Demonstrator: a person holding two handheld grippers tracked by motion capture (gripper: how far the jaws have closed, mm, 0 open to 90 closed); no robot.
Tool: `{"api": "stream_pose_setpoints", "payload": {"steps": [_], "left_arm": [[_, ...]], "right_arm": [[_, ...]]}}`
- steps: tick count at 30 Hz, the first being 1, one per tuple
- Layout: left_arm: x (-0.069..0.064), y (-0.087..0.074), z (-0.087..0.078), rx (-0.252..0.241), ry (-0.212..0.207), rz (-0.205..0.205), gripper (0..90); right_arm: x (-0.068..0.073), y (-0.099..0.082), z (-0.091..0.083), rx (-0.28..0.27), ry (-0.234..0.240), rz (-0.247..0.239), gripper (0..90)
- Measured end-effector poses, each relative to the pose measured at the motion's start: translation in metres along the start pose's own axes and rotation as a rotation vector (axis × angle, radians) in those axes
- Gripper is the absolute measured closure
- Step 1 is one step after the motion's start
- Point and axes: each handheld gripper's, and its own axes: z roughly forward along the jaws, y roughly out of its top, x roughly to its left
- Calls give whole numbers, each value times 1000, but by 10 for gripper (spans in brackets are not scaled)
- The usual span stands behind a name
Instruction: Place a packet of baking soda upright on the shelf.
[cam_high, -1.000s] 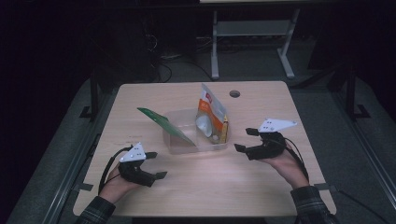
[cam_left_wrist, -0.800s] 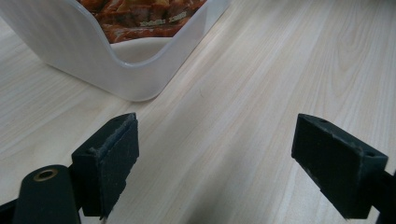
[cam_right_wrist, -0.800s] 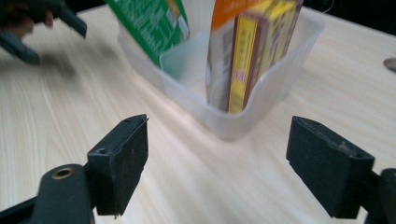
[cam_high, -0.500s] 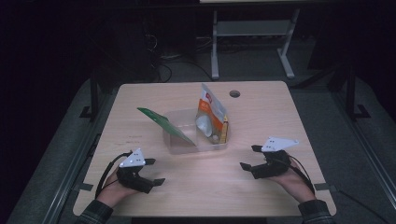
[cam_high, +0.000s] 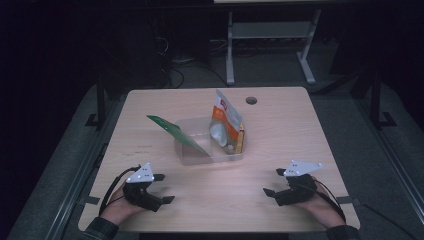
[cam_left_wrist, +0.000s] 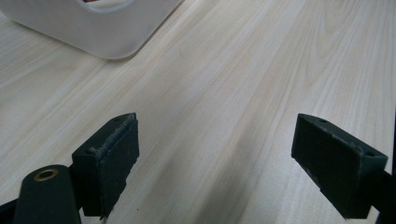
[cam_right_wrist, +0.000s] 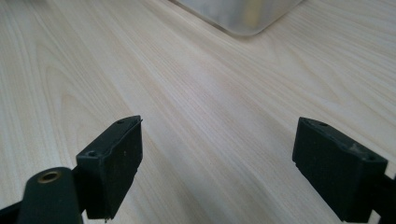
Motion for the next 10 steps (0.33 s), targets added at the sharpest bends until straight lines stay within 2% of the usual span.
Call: {"api": "stream_pose_setpoints", "payload": {"steps": [10], "left_arm": [[1, 2, 4, 8, -11, 9, 149]], "right_arm": [[0, -1, -6, -27, -17, 1, 146]]}}
